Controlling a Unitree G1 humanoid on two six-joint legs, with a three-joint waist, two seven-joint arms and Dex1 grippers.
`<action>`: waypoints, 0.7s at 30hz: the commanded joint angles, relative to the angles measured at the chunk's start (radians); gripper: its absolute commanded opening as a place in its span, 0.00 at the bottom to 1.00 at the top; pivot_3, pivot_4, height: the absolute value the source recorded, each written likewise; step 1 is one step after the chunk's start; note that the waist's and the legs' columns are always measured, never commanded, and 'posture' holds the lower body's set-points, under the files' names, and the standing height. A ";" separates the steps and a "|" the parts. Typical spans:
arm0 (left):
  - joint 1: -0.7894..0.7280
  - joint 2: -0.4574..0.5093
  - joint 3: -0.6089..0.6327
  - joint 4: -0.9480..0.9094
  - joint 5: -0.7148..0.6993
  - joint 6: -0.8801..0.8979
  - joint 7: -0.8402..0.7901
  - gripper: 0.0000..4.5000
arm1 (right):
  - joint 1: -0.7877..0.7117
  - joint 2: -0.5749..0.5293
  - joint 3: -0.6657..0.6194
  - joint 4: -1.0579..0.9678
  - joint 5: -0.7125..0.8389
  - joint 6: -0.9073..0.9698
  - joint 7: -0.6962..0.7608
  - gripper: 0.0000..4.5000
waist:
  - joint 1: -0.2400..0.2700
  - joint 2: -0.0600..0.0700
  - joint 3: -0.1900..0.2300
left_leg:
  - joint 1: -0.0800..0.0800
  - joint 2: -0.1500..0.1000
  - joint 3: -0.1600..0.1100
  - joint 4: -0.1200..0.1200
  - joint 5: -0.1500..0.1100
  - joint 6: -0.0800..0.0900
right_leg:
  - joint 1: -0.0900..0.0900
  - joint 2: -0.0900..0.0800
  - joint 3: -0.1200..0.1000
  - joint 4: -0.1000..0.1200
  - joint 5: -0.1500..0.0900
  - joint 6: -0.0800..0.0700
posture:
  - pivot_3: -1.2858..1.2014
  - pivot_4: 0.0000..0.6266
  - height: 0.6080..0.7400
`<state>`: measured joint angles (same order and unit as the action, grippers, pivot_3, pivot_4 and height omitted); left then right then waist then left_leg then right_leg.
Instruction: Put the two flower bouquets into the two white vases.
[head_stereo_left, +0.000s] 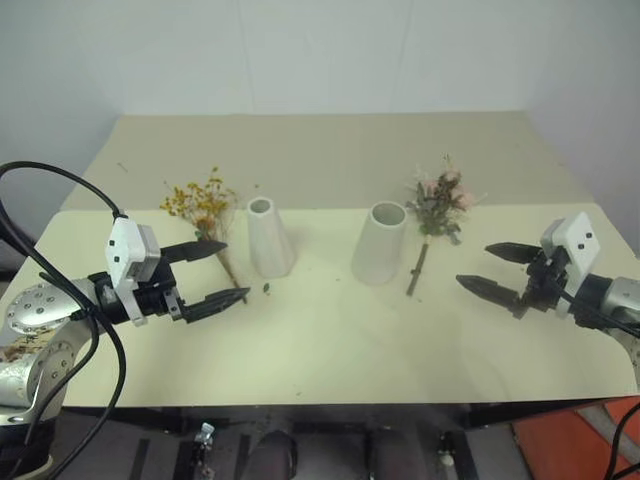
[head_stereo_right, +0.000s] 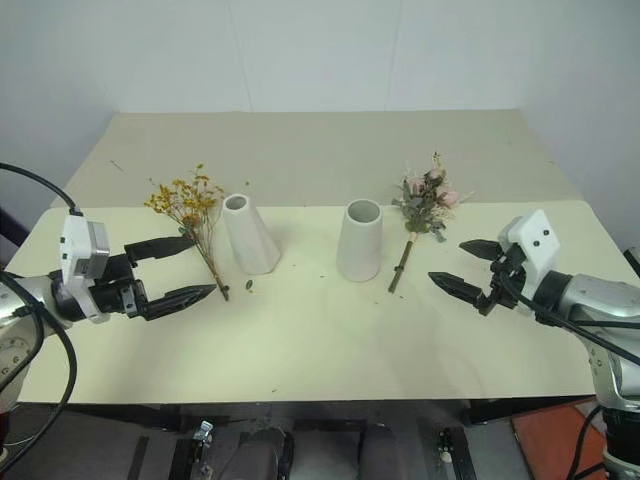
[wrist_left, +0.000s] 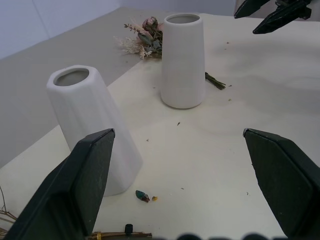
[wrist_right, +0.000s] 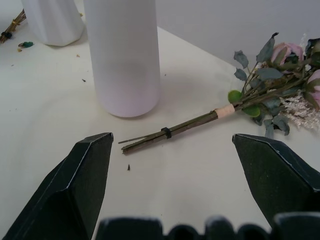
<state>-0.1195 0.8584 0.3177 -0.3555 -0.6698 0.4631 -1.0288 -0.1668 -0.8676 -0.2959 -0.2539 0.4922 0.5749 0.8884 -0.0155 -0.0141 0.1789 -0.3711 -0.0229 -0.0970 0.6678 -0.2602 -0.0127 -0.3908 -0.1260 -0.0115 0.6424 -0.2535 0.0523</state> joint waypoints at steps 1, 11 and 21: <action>-0.022 0.019 0.028 0.005 -0.007 -0.012 -0.010 1.00 | -0.006 0.005 -0.017 -0.028 0.006 -0.016 -0.012 0.99 | 0.000 0.000 0.000 | 0.000 0.000 0.000 0.000 0.000 0.000 | 0.000 0.000 0.000 0.000 0.000 0.000 | 0.52 0.24 1.00; -0.042 0.018 0.016 0.026 0.007 -0.021 -0.018 1.00 | -0.018 0.010 0.002 -0.032 0.006 0.002 -0.037 0.99 | 0.000 0.000 0.000 | 0.000 0.000 0.000 0.000 0.000 0.000 | 0.000 0.000 0.000 0.000 0.000 0.000 | 0.52 0.24 1.00; -0.219 -0.011 -0.107 0.097 0.029 -0.009 -0.017 1.00 | -0.225 0.071 0.134 0.020 -0.010 0.326 -0.237 0.99 | -0.001 -0.001 0.001 | 0.000 0.000 0.000 0.000 0.000 -0.001 | 0.000 0.001 0.000 0.001 0.001 0.000 | 0.52 0.24 1.00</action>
<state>-0.3113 0.8510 0.2214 -0.2604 -0.6487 0.4619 -1.0414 -0.3530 -0.8023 -0.1638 -0.2469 0.4913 0.8318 0.7126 -0.0166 -0.0147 0.1796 -0.3708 -0.0227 -0.0969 0.6682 -0.2594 -0.0139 -0.3909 -0.1250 -0.0112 0.6428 -0.2516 0.0522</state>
